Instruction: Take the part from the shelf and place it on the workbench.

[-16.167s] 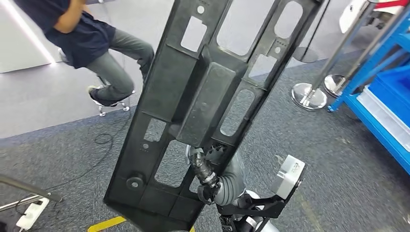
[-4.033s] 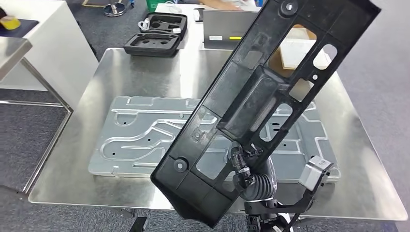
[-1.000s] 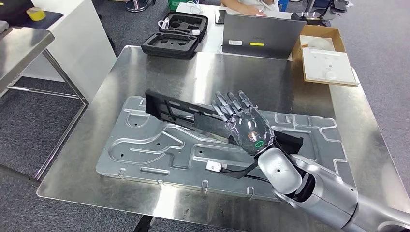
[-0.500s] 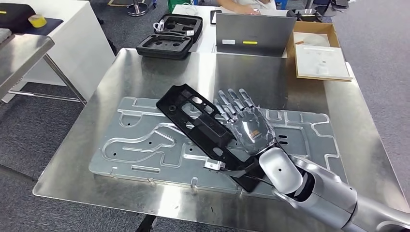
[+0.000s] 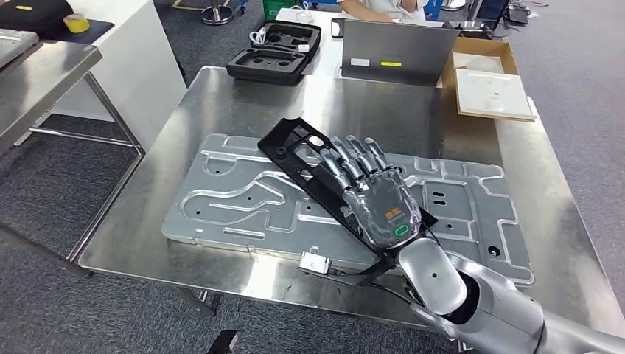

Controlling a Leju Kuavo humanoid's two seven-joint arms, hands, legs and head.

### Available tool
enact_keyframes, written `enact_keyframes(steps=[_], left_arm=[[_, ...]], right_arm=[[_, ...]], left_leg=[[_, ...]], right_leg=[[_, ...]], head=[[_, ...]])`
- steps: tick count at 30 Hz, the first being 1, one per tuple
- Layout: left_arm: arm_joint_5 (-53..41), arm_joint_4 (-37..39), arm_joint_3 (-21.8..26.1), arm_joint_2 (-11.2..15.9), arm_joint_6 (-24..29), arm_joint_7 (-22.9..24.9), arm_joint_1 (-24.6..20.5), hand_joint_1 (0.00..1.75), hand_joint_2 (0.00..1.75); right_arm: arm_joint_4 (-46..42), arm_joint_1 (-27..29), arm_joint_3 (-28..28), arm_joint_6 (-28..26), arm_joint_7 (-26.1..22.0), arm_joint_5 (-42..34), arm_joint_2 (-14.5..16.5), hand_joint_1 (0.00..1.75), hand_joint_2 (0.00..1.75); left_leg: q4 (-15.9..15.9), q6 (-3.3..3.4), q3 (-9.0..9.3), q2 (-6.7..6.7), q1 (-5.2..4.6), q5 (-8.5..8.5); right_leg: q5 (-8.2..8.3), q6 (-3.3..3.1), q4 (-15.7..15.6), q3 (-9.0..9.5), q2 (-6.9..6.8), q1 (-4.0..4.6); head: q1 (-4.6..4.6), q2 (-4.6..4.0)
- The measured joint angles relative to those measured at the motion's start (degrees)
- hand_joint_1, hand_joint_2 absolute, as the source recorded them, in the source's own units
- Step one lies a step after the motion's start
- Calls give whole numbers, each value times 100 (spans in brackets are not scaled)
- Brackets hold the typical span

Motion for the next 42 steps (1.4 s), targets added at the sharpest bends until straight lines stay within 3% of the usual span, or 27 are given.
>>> enact_keyframes(steps=[1, 2, 4, 6, 8, 9, 11, 13, 16, 17, 18, 19, 20, 22, 24, 25, 27, 28, 29, 31, 32, 33, 34, 36, 38, 40, 42], left_arm=[[3, 0, 0, -1, 9, -4, 1, 0, 0], [5, 0, 0, -3, 22, -7, 4, 0, 0], [14, 0, 0, -4, 57, -10, 13, 0, 0], [37, 0, 0, -3, 95, -18, 21, 0, 0], [62, 0, 0, -2, 126, -33, 35, 0, 0], [69, 0, 0, -2, 137, -42, 45, 0, 0], [79, 0, 0, 0, 153, -55, 75, 0, 0], [87, 0, 0, 2, 164, -65, 94, 0, 0], [97, 0, 0, 3, 172, -74, 97, 0, 0], [105, 0, 0, 3, 176, -74, 96, 0, 0], [114, 0, 0, 3, 182, -74, 96, 0, 0], [128, 0, 0, 3, 192, -73, 96, 0, 0], [144, 0, 0, 3, 211, -52, 97, 0, 0], [168, 0, 0, 6, 282, 95, 92, 0, 0], [186, 0, 0, 19, 352, 289, 95, 0, 0], [202, 0, -1, 30, 368, 349, 99, 0, 0], [250, 0, -1, 52, 380, 384, 113, 0, 0], [279, 0, -2, 60, 388, 388, 116, 0, 0], [303, 0, -1, 66, 396, 390, 120, 0, 0], [352, 0, -1, 72, 410, 393, 122, 0, 0], [380, 0, 0, 73, 417, 398, 125, 0, 0], [412, 0, 0, 73, 428, 407, 129, 0, 0], [445, 0, 0, 73, 441, 415, 133, 0, 0], [515, 0, 0, 73, 475, 424, 140, 0, 0], [575, 0, 0, 73, 512, 418, 149, 0, 0], [620, 0, 0, 74, 538, 419, 161, 0, 0], [652, 0, 2, 75, 554, 438, 178, 0, 0]], right_arm=[[-80, 82, -48, -176, 39, -103, 4, 0, 0], [-170, 178, -105, -386, 81, -241, 13, 0, 0], [-378, 393, -250, -849, 126, -621, 46, 0, 0], [-621, 597, -425, -1282, 132, -1069, 96, 0, 0], [-870, 797, -596, -1597, 114, -1455, 157, 0, 0], [-982, 886, -667, -1702, 97, -1588, 184, 0, 0], [-1167, 1023, -777, -1814, 58, -1733, 220, 0, 0], [-1303, 1091, -842, -1838, 38, -1777, 251, 0, 0], [-1465, 1173, -917, -1861, 32, -1814, 295, 0, 0], [-1506, 1207, -943, -1891, 22, -1860, 307, 0, 0], [-1537, 1246, -970, -1945, 8, -1933, 315, 0, 0], [-1566, 1290, -1001, -2025, -13, -2028, 322, 0, 0], [-1601, 1347, -1040, -2128, -30, -2141, 329, 0, 0], [-1701, 1532, -1166, -2377, -40, -2419, 342, 0, 0], [-1794, 1829, -1364, -2696, -134, -2768, 355, 0, 0], [-1824, 2012, -1478, -2864, -269, -2973, 363, 0, 0], [-1857, 2434, -1736, -3098, -707, -3463, 398, 0, 0], [-1875, 2669, -1906, -3144, -953, -3706, 432, 0, 0], [-1889, 2906, -2105, -3158, -1174, -3896, 472, 0, 0], [-1896, 3334, -2575, -3177, -1484, -4160, 568, 0, 0], [-1881, 3529, -2803, -3188, -1591, -4316, 623, 0, 0], [-1841, 3718, -3048, -3197, -1696, -4557, 699, 0, 0], [-1771, 3901, -3287, -3203, -1801, -4844, 789, 0, 0], [-1553, 4219, -3745, -3204, -2071, -5388, 987, 0, 87], [-1227, 4471, -4180, -3205, -2515, -5759, 1199, 0, 175], [-769, 4696, -4674, -3207, -3102, -5995, 1462, 0, 175], [-247, 4862, -5175, -3206, -3571, -6074, 1737, 0, 175]], left_leg=[[11, 15, -86, 3, -2, 57], [28, 14, -173, 3, -4, 111], [83, -2, -358, 1, -1, 205], [173, -43, -530, -2, 9, 276], [267, -98, -639, -9, 6, 322], [294, -128, -662, -13, 1, 348], [297, -198, -687, -21, 4, 408], [427, -272, -777, -24, 24, 211], [1290, -366, -1000, -22, 56, -632], [1611, -383, -1028, -22, 65, -788], [1811, -391, -997, -22, 70, -805], [1837, -391, -882, -22, 73, -704], [1673, -385, -676, -22, 75, -556], [894, -351, -26, -25, 67, -449], [228, -291, 448, -36, 34, -560], [75, -258, 530, -43, 11, -602], [15, -177, 473, -34, 11, -491], [-15, -127, 433, -25, 22, -420], [-45, -72, 375, -14, 34, -336], [-52, 0, 220, -7, 32, -187], [-44, 12, 129, -4, 24, -114], [-32, 9, 27, -4, 18, -40], [-10, 0, -91, -4, 15, 32], [66, -35, -340, -5, 16, 155], [185, -85, -536, -7, 6, 232], [259, -147, -608, -11, 10, 298], [280, -217, -623, -16, 37, 342]], right_leg=[[-251, 13, 367, -72, 1, 1], [-377, 28, 659, -95, 0, -2], [-281, 50, 741, 108, -2, -14], [-106, 57, 113, 637, -4, -27], [-129, 18, -491, 1048, 6, -2], [-172, -16, -623, 1115, 12, 16], [-110, -108, -661, 1066, 14, 31], [5, -203, -682, 974, 0, 16], [217, -272, -693, 747, -11, 3], [289, -271, -690, 654, -13, 4], [359, -265, -688, 559, -16, 6], [428, -257, -686, 463, -20, 5], [497, -246, -685, 372, -24, 3], [621, -206, -680, 236, -28, 2], [730, -143, -704, 206, -47, 2], [785, -107, -732, 215, -59, -1], [839, -40, -771, 233, -63, -7], [723, -15, -709, 208, -50, -9], [488, 4, -541, 157, -33, -8], [-153, 22, 90, 18, -12, -13], [-352, 32, 446, -32, -9, -13], [-388, 41, 717, -33, -9, -14], [-283, 46, 843, 34, -9, -16], [30, 44, 518, 449, -12, -23], [-66, 21, -297, 1050, -13, -7], [-280, -29, -790, 1324, -10, 30], [-230, -117, -837, 1276, -21, 45]], head=[[8, 0], [11, 0], [11, 0], [11, 0], [4, 0], [12, 0], [33, 0], [26, 0], [-6, 0], [-6, 0], [-4, 0], [-4, 0], [-5, 0], [-7, 0], [-5, 0], [-18, 0], [-32, 0], [-28, 0], [-4, 0], [27, 0], [39, 0], [44, 0], [45, 0], [48, 0], [42, 0], [40, 0], [56, 0]])
